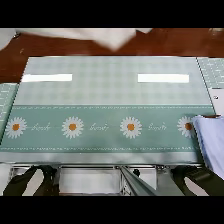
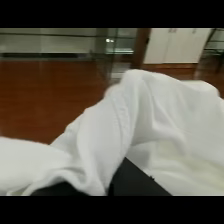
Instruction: Fold the shirts.
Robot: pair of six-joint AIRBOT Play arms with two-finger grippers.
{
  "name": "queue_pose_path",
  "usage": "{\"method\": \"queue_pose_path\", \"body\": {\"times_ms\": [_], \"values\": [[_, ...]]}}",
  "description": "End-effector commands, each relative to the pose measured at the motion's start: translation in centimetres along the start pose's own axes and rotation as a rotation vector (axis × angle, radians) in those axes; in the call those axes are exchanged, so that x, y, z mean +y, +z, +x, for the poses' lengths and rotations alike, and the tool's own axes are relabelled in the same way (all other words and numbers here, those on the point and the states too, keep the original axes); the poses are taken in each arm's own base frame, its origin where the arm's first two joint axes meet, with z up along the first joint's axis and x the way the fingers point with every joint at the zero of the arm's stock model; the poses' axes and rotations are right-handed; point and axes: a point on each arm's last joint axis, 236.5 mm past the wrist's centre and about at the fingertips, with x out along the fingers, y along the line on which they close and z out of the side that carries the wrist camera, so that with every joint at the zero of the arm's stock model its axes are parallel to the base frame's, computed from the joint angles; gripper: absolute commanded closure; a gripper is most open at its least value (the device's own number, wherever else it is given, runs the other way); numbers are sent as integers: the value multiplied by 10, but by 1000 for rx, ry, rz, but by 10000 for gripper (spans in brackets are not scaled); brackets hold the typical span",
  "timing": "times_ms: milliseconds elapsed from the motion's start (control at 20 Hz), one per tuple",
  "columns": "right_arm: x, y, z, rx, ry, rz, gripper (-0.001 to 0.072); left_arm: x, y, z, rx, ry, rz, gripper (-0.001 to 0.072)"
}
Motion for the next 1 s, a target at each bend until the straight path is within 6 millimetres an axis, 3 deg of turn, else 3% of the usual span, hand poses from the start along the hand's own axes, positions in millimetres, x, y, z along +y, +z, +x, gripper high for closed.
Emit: {"method": "queue_pose_path", "body": {"times_ms": [0,100,200,400,550,600,700,800,950], "values": [[-29,0,-87,-40,-153,-33,687,12,-10,-52,28,194,96,671],[-27,-20,-103,17,-151,-26,687,-4,-37,-62,85,142,95,671],[-29,-56,-103,140,-157,-6,687,-18,-87,-63,206,76,36,671],[-46,-166,-64,450,-204,62,687,-9,-244,-57,617,82,-145,671],[-63,-254,-19,619,-260,124,689,-2,-372,-51,913,97,-273,670],[-69,-275,-1,645,-275,136,689,3,-402,-43,946,110,-299,670],[-88,-311,36,688,-326,177,690,8,-436,-9,901,111,-381,671],[-111,-332,74,717,-358,240,689,10,-448,32,823,108,-500,671],[-135,-354,142,701,-311,378,687,37,-457,92,722,180,-614,670]]}}
